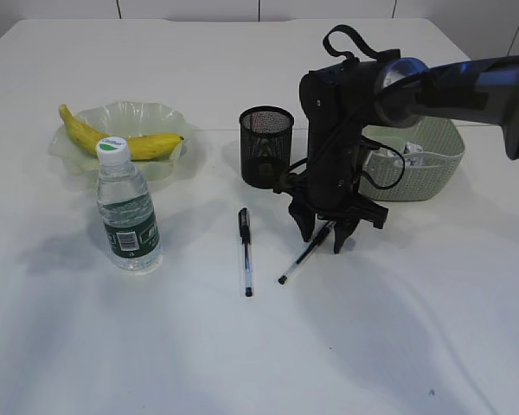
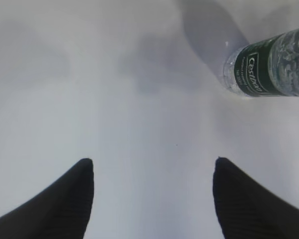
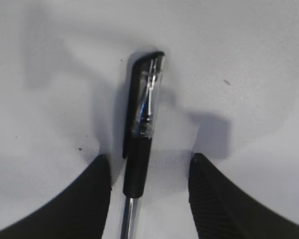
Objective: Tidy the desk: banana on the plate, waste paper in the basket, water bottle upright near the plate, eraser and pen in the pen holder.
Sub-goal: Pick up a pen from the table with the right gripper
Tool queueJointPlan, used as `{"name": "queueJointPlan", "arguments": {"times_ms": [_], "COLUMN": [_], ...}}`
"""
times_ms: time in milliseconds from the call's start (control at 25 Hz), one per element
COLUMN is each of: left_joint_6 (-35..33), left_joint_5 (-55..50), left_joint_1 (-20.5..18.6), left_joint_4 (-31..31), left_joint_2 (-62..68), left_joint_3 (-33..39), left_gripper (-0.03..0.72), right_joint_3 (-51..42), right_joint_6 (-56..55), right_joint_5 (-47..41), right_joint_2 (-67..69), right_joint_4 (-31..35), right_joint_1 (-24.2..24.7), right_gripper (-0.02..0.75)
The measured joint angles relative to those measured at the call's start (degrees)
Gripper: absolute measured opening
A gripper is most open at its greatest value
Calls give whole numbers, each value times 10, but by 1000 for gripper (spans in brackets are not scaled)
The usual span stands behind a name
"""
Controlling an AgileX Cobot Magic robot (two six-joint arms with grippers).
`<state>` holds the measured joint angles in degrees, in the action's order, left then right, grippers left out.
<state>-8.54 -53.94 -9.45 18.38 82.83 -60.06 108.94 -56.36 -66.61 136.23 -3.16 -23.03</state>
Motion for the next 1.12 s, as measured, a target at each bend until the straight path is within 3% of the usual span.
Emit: {"name": "queueJointPlan", "arguments": {"times_ms": [280,640,1120], "left_joint_6": [0,0,0], "left_joint_5": [2,3,10], "left_joint_1": [0,0,0], "left_joint_4": [0,0,0], "left_joint_2": [0,0,0], "left_joint_3": [0,0,0], "left_gripper": [528,528,528], "right_joint_3": [0,0,100], "right_joint_6": [-8,-11,189], "right_joint_5": [13,8,-32], "right_joint_2": [1,1,9], "right_joint_4": [0,-14,-44], "right_joint_1": [0,0,0], "right_gripper": [336,83,54]}}
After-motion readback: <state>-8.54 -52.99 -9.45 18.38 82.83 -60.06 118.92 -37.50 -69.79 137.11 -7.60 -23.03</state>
